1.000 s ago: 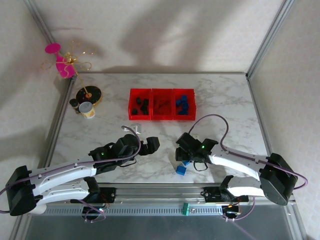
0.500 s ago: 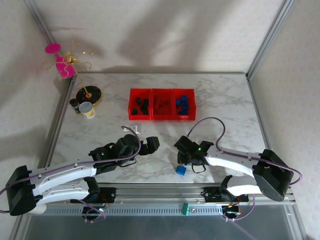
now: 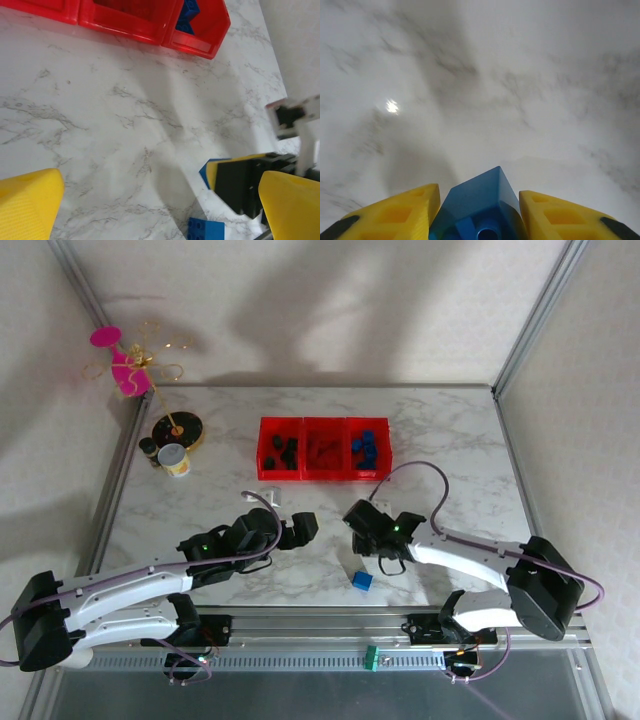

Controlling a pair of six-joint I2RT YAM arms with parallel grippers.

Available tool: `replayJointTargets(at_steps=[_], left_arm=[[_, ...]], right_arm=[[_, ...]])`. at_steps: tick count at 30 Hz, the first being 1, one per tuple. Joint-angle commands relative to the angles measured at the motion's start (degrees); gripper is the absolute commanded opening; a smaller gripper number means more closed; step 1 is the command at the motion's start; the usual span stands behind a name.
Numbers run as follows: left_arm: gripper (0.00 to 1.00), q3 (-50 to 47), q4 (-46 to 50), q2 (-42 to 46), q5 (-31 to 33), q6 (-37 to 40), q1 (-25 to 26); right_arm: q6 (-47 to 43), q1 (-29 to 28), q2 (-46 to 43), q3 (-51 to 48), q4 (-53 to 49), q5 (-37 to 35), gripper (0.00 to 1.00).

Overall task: Sort the legos into containers by color
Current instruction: Pick up the lego from the bottom-center of the table, then place the lego in the container.

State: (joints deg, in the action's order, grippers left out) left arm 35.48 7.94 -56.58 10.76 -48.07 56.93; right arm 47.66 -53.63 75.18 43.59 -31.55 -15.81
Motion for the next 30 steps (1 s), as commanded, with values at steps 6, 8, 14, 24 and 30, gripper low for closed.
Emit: replayJointTargets(at_steps=[6,8,14,24,30], left_arm=[[1.0,4.14,2.47,0.51,5.19,2.61,-1.64],[0.99,4.66,2.45,0.26,5.16,3.21,-2.85],[1.0,6.33,1.87,-0.87,2.59,5.06,-8.03],[1.0,7.32,1.04,-2.3,0.77,6.33,-12.25],[1.0,7.25,0.42,-2.75,0.0,6.33,-12.89]], right_arm=[[-12.47,9.16,6.03,13.39,4.3,-5.76,0.39],[-14.71,12.07,8.81,16.1,6.87,-6.46,0.39],[-18.13,19.81,18.33,23.13,15.19,-5.61,0.39],[-21.64,24.94,32.66,36.13,19.53,-3.31,0.42],[-21.44,25.99,36.0,39.21,19.51,-1.17,0.47]])
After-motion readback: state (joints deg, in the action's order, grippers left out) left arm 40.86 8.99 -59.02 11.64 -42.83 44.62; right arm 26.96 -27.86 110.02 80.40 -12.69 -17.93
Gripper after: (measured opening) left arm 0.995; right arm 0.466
